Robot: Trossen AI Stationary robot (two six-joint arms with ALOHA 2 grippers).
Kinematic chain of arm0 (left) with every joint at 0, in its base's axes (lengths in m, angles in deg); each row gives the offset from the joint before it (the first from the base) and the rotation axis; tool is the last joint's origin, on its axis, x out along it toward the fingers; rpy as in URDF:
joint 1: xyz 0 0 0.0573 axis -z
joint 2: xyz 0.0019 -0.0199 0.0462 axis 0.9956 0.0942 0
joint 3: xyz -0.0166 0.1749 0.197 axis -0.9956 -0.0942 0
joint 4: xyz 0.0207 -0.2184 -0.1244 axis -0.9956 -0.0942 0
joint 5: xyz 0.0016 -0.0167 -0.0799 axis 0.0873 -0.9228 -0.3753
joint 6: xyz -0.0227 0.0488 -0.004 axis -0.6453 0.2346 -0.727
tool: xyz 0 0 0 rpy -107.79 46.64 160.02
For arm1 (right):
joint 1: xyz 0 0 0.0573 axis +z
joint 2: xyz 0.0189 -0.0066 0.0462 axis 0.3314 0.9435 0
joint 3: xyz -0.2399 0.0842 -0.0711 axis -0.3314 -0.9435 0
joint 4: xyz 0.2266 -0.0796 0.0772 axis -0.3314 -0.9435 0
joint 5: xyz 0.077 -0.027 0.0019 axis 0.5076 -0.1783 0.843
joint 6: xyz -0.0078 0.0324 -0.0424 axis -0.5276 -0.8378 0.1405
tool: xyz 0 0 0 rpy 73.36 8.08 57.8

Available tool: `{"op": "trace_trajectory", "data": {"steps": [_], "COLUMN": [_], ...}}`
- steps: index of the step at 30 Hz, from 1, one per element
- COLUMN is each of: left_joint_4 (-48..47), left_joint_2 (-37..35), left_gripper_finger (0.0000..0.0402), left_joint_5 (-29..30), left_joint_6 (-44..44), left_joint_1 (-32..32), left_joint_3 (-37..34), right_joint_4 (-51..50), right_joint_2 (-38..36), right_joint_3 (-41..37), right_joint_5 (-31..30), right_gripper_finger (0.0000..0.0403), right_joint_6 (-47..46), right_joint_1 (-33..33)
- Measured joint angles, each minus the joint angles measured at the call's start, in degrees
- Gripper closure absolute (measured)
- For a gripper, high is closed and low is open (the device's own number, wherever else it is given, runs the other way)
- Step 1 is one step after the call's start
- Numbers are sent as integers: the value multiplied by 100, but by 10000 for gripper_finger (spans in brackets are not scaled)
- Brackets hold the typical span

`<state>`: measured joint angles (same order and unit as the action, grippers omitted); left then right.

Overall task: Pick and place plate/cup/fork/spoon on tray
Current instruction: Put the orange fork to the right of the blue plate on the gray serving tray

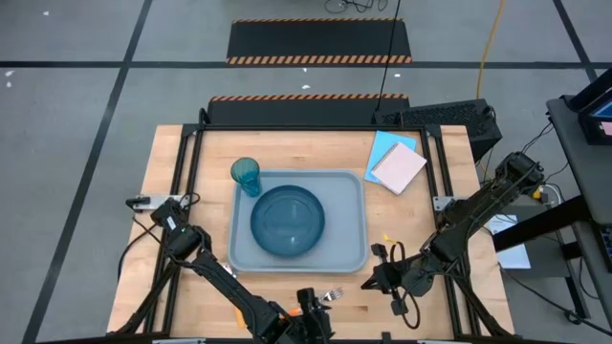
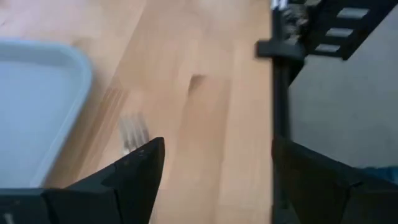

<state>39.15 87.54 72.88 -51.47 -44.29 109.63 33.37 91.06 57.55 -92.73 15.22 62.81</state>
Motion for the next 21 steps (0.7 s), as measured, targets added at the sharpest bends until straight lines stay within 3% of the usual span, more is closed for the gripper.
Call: {"op": "trace_trajectory", "data": {"steps": [8, 21], "left_joint_4": [-912, -699], "left_joint_2": [-1, 0], "left_gripper_finger": [155, 194], "left_joint_5": [1, -636], "left_joint_6": [-679, -1119], "left_joint_1": [-37, -336], "left_joint_3": [-28, -811], "right_joint_4": [-377, -388], "right_joint_2": [0, 0], "right_joint_3": [0, 0], "right_joint_5": [-2, -2], "right_gripper_finger": [399, 399], "right_joint_6": [-475, -488], "right_joint_1": [0, 11]}}
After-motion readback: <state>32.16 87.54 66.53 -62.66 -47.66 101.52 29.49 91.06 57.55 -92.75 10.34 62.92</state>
